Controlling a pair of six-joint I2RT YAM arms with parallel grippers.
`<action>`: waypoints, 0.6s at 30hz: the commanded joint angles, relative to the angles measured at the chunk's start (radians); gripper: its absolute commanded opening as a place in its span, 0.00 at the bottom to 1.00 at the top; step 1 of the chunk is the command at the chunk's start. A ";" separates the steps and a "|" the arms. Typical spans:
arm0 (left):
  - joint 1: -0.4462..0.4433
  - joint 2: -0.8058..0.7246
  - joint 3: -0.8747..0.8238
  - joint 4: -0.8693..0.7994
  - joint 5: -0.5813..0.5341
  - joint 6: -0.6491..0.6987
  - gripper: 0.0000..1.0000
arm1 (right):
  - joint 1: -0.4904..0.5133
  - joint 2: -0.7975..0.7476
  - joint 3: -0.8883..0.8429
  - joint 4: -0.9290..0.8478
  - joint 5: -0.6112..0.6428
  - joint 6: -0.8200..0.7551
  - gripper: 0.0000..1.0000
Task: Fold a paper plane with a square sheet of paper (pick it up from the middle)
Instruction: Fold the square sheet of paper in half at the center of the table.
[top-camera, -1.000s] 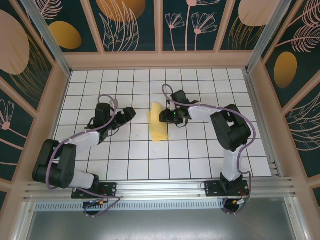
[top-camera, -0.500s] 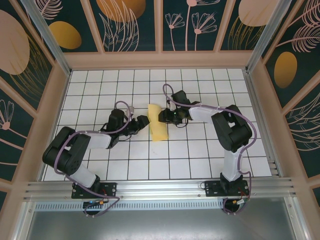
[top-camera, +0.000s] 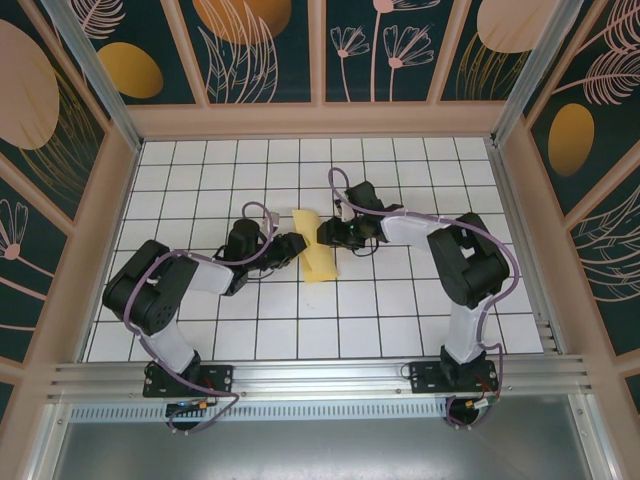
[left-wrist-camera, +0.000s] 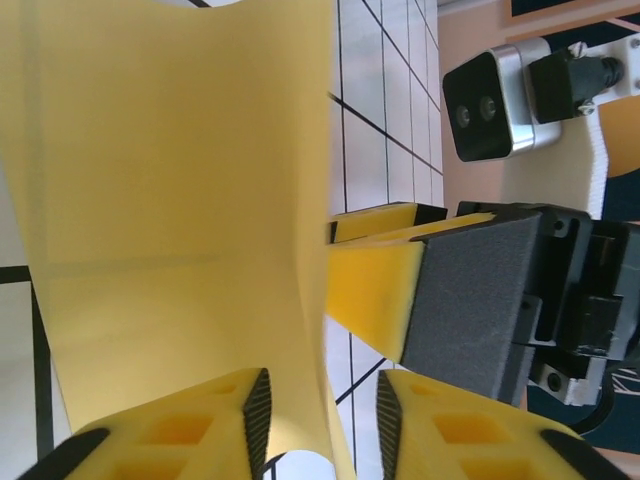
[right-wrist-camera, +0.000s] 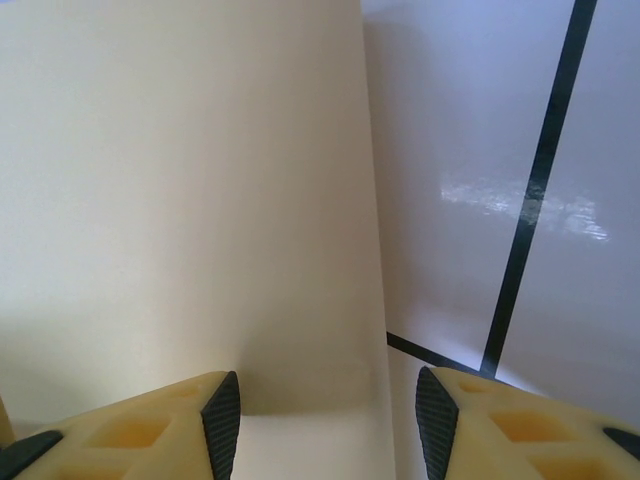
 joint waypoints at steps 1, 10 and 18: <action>-0.005 0.024 0.012 0.069 -0.001 -0.019 0.28 | -0.006 -0.041 -0.025 0.032 -0.027 0.019 0.52; -0.006 -0.004 0.029 0.073 -0.019 -0.027 0.00 | -0.062 -0.139 -0.083 0.055 0.044 0.053 0.52; -0.017 0.021 0.132 -0.049 -0.008 0.028 0.00 | -0.078 -0.163 -0.132 0.041 0.079 0.074 0.41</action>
